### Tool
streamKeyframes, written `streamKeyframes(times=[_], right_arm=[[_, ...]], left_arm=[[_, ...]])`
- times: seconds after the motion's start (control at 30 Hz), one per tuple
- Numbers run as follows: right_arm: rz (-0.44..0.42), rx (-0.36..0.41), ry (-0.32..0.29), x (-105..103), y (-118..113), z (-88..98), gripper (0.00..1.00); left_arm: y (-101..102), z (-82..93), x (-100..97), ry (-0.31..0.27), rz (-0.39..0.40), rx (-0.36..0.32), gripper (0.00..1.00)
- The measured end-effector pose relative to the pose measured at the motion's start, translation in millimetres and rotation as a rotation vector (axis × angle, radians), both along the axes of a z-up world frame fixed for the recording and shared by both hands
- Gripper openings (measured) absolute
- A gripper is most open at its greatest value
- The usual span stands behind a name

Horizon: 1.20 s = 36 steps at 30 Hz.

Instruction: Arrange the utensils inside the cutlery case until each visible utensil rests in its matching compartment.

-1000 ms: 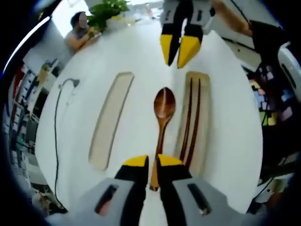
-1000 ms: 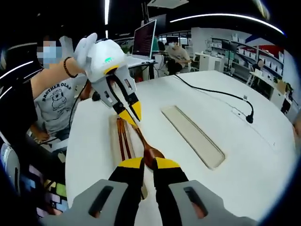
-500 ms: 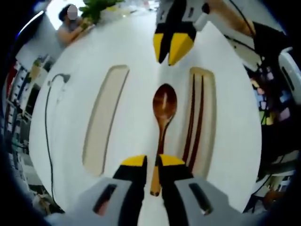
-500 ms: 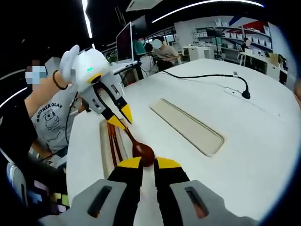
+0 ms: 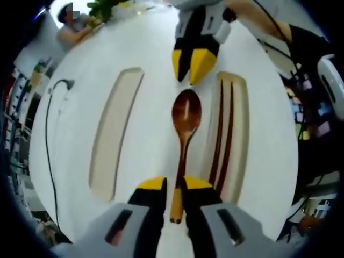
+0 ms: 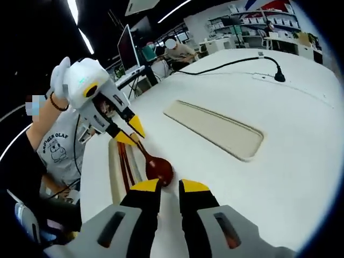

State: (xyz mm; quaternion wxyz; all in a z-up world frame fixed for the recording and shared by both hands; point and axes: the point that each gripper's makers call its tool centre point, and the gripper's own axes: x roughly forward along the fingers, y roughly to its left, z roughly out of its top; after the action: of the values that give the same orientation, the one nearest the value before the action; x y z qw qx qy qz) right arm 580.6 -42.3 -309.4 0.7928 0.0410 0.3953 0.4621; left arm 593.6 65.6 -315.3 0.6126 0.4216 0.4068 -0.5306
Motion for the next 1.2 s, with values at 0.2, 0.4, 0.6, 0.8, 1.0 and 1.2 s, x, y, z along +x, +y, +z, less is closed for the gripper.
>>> streamKeyframes(times=[0.2,0.4,0.6,0.8,1.0,1.2], right_arm=[[-0.008,0.019,0.044,-2,6,-4.0,0.13],[-0.021,0.021,0.072,0,7,-9.3,0.12],[-0.03,0.067,0.111,2,13,-13.2,0.08],[-0.123,0.104,0.186,6,14,-14.0,0.05],[-0.206,0.147,0.271,5,12,-14.3,0.03],[-0.238,0.159,0.271,5,9,-12.3,0.02]], left_arm=[[-1,-9.7,-1.8,-0.001,-0.022,0.031,0.12],[-4,-12.0,-3.6,0.015,-0.027,0.025,0.1],[-5,-12.0,-4.1,0.027,-0.035,0.023,0.08],[-5,-11.3,-2.6,0.025,-0.009,0.022,0.08],[-5,-9.9,-2.0,-0.016,-0.01,-0.037,0.07],[-7,-9.4,-1.7,-0.036,-0.023,-0.07,0.07]])
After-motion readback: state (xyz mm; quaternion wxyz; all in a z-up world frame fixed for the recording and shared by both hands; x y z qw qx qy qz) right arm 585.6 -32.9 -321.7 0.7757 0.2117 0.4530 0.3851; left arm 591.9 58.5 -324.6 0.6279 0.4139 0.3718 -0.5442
